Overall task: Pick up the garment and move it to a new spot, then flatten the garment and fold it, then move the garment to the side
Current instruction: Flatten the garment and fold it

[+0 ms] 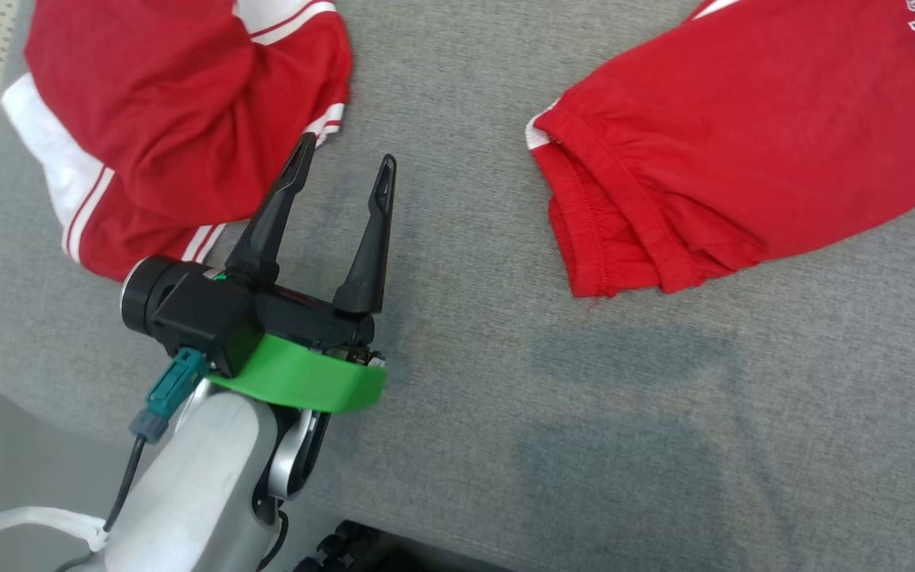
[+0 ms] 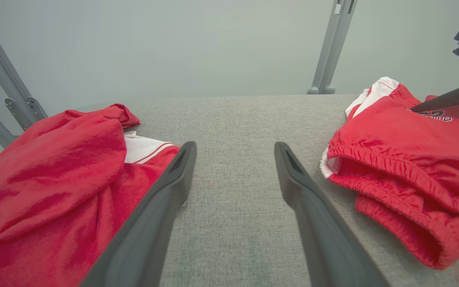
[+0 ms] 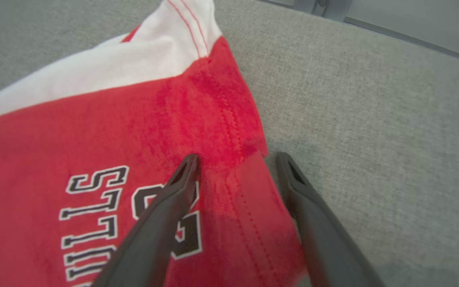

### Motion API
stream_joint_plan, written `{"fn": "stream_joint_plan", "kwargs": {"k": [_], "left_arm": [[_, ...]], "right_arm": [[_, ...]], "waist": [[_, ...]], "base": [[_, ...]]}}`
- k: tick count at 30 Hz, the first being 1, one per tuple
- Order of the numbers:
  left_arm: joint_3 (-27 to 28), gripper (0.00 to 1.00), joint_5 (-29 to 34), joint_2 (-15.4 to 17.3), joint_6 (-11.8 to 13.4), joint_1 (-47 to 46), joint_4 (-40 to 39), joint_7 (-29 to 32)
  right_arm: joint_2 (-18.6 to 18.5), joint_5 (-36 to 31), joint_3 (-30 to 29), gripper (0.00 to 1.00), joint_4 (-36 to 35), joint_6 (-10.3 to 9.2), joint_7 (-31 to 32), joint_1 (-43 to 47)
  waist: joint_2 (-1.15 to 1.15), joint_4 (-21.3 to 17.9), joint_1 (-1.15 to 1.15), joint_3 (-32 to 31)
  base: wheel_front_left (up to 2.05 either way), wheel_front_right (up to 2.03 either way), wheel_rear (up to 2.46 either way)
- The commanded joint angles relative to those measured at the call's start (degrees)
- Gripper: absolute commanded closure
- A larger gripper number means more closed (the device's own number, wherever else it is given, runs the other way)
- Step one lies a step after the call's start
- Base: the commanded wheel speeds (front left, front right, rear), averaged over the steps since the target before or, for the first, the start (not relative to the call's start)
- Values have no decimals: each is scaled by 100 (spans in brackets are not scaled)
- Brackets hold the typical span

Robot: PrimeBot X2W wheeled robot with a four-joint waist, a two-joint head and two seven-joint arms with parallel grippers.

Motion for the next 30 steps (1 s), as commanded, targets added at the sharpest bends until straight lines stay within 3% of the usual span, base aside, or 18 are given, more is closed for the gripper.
{"fn": "stream_joint_plan", "kwargs": {"k": [1, 3, 4, 5, 11, 19, 24, 30], "left_arm": [[54, 0, 75, -39, -42, 90, -28, -16], [127, 0, 116, -104, -113, 186, -50, -16], [161, 0, 143, -115, -151, 225, -44, -16], [196, 0, 161, -130, -184, 254, -28, -16], [444, 0, 242, -194, -308, 501, 30, -16], [836, 0, 350, 55, -412, 924, 133, -17], [965, 0, 323, 154, -420, 1205, 161, -17], [993, 0, 458, 117, -367, 1474, 81, -17]], "right_arm": [[88, 98, 38, 0, 119, 4, 117, 208], [130, 202, -54, 3, 164, 5, 200, 270], [142, 262, -71, 55, 175, 5, 264, 304], [200, 417, -137, 100, 206, 5, 337, 352], [779, 1278, -1102, 100, 381, 4, 604, 485], [1098, 1642, -2264, 100, 108, 3, 833, 1212], [1288, 1772, -3219, 100, -25, 3, 866, 2126], [1656, 1554, -4798, 100, -209, 3, 676, 3684]], "waist": [[0, 131, 0, -58], [0, 181, 0, -102], [0, 194, 0, -121], [0, 200, 0, -144], [0, 40, 0, -367], [0, -599, 0, -915], [0, -973, 0, -1329], [0, -1120, 0, -1781]], "base": [[0, 0, 0], [0, 0, 0], [0, 0, 0], [0, 0, 0], [0, 0, 0], [0, 0, 0], [0, 0, 0], [0, 0, 0]]}}
